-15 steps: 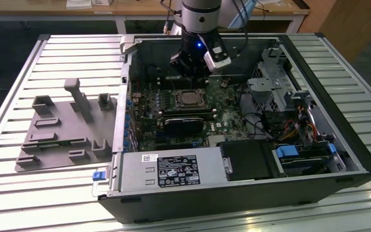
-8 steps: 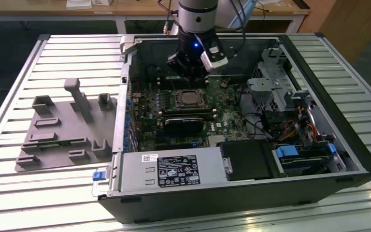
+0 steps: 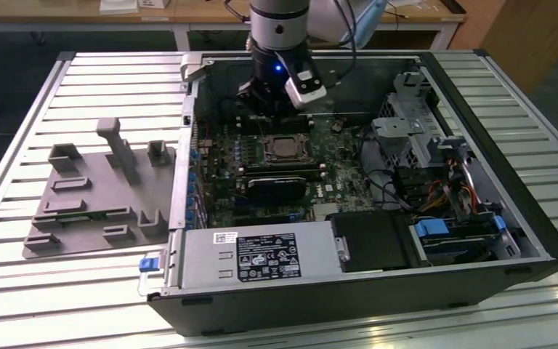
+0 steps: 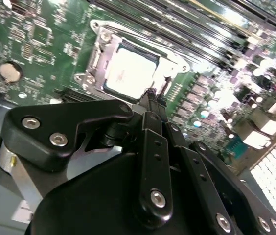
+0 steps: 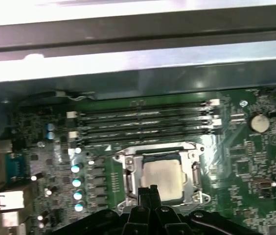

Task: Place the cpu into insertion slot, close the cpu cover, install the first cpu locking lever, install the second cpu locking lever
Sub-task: 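Install the first cpu locking lever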

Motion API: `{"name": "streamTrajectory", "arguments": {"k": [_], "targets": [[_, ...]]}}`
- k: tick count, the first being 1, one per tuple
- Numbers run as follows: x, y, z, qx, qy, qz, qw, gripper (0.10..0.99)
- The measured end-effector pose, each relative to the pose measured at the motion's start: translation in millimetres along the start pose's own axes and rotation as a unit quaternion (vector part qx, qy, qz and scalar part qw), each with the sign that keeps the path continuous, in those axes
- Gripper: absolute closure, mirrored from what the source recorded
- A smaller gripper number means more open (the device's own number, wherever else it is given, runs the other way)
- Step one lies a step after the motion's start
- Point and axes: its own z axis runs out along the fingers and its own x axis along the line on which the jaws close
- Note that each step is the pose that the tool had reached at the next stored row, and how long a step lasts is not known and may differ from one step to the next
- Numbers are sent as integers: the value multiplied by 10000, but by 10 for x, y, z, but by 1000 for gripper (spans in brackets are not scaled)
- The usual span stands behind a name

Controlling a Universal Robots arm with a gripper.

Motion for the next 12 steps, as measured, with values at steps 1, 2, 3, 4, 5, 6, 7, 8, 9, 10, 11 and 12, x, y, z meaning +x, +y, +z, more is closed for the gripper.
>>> {"name": "streamTrajectory", "arguments": {"k": [1,2,3,4,5,6,7,8,9,10,11,12], "targets": [[24,-3,-1,0,-5,0,10000,984],[49,-6,-2,-1,-10,0,10000,984],[74,-9,-2,-2,-16,-1,10000,984],[99,-12,-3,-3,-22,-1,10000,984],[127,-15,-4,-4,-28,-1,10000,984],[155,-18,-5,-5,-35,0,10000,984],[182,-21,-6,-6,-41,-2,10000,984],[209,-24,-7,-7,-46,-2,10000,984],[235,-27,-8,-8,-52,-1,10000,984],[258,-30,-8,-9,-56,-1,10000,984],[278,-32,-9,-11,-60,-1,10000,984],[298,-35,-10,-12,-63,-2,10000,984]]}}
